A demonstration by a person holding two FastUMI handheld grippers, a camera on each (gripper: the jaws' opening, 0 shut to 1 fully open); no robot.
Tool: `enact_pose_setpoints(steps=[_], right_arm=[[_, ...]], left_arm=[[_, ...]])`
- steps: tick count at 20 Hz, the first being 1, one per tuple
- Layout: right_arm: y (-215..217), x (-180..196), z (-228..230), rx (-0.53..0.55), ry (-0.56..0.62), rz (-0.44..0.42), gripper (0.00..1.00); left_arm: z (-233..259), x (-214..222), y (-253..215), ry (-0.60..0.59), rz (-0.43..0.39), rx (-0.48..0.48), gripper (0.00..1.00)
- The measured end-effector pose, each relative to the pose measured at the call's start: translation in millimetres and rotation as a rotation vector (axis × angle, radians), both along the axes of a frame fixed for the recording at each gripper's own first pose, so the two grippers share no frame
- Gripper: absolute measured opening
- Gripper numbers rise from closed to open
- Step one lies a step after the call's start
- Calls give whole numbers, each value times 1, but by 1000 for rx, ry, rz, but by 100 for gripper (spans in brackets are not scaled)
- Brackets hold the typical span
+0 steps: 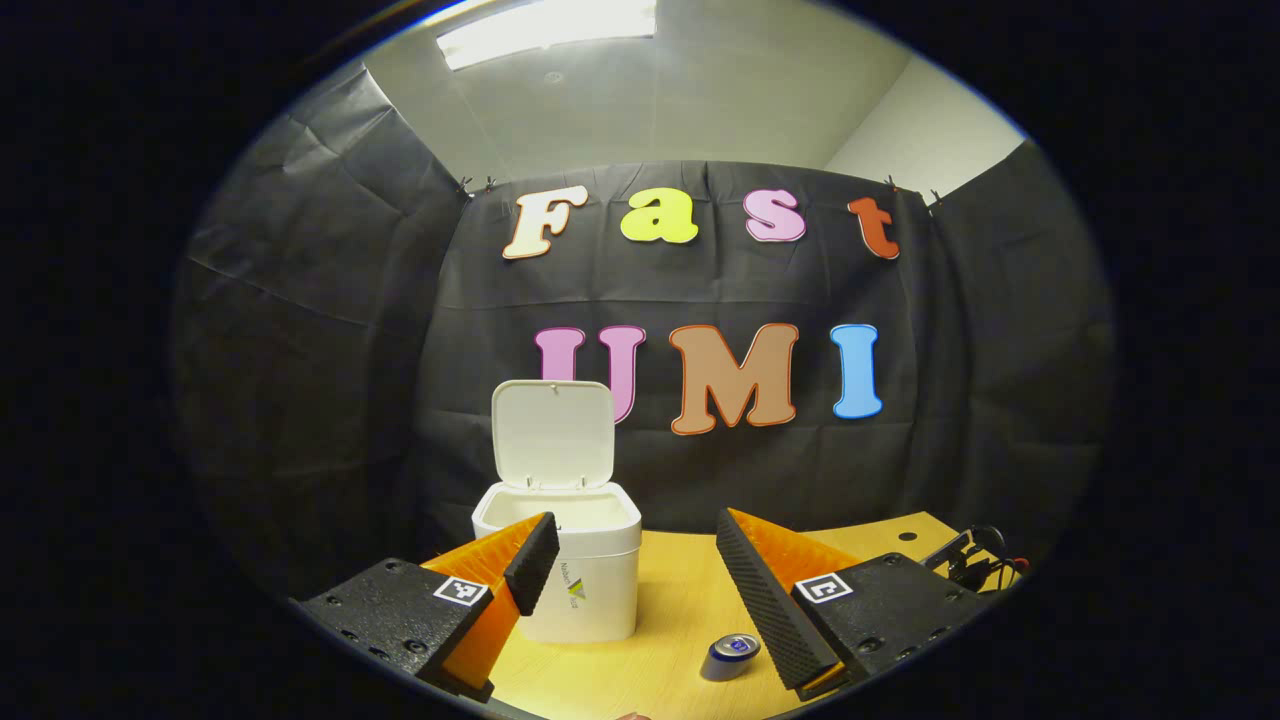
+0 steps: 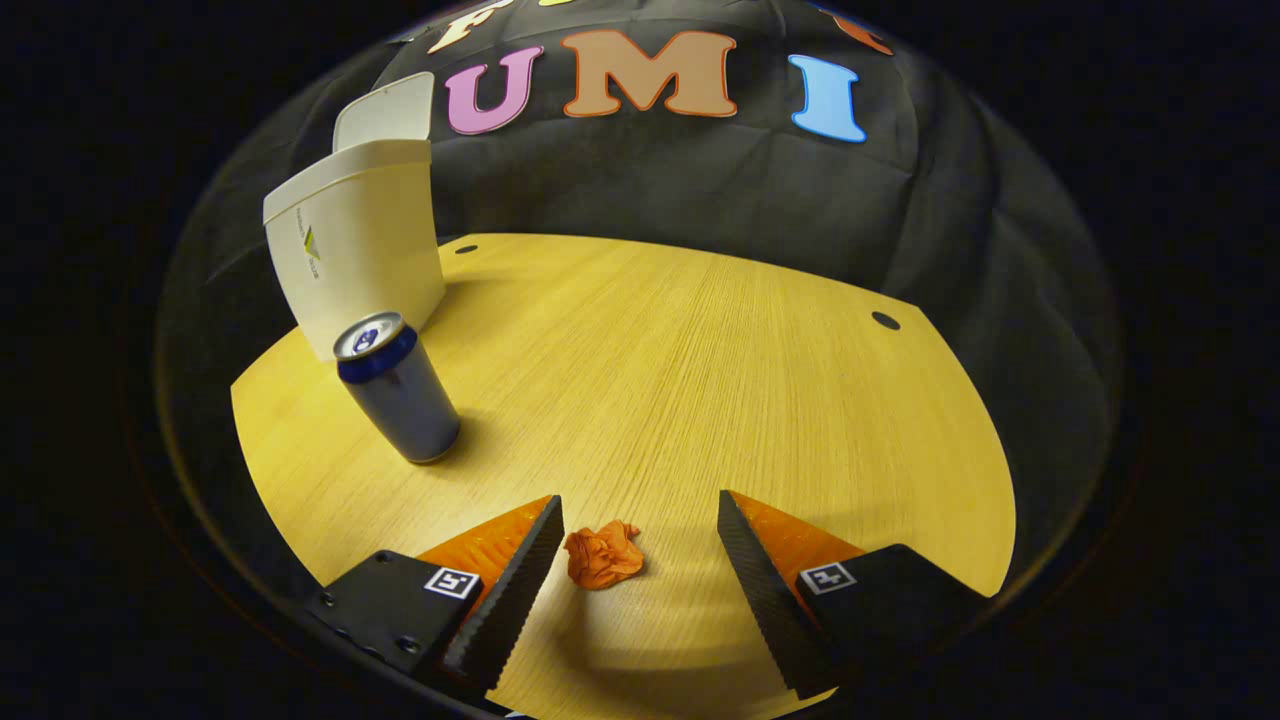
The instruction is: Press the lid of the desktop garbage bin to open it, pick up the crumpled paper on the desktop and throw it into the bin, then pick up the pop can on the desktop and drop it into the bin, and finally close the garbage bin lid.
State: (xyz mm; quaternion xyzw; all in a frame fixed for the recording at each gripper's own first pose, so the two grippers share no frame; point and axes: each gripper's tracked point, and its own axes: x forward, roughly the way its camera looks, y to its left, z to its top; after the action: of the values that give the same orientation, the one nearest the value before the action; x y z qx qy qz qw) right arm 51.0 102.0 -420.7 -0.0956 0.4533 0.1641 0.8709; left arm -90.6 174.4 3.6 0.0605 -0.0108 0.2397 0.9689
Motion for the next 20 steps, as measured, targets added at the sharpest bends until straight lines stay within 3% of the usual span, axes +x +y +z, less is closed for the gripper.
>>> enact_pose_setpoints(steps=[5, 6, 7, 9, 10, 14, 17, 18, 20], right_arm=[[5, -13, -23, -14, 69, 45, 100], [6, -17, -27, -20, 88, 60, 92], [9, -19, -29, -7, 89, 69, 89], [8, -23, -27, 21, 92, 83, 72], [9, -23, -28, 25, 82, 94, 56], [8, -24, -29, 69, 96, 96, 27], [9, -25, -28, 78, 100, 118, 21], [9, -25, -27, 81, 96, 128, 14], [9, -25, -26, 92, 92, 145, 14]], left_arm=[[-8, -4, 0, 32, 25, -7, 95], [-8, -4, -1, 35, 26, -5, 95], [-9, -3, -2, 37, 26, -3, 95], [-9, -2, -5, 43, 24, 3, 95], [-10, -1, -7, 47, 23, 4, 95], [-13, 6, -19, 51, 15, 4, 95], [-17, 13, -31, 57, 11, 4, 95], [-18, 15, -36, 58, 10, 6, 95], [-22, 20, -41, 66, 20, 16, 95]])
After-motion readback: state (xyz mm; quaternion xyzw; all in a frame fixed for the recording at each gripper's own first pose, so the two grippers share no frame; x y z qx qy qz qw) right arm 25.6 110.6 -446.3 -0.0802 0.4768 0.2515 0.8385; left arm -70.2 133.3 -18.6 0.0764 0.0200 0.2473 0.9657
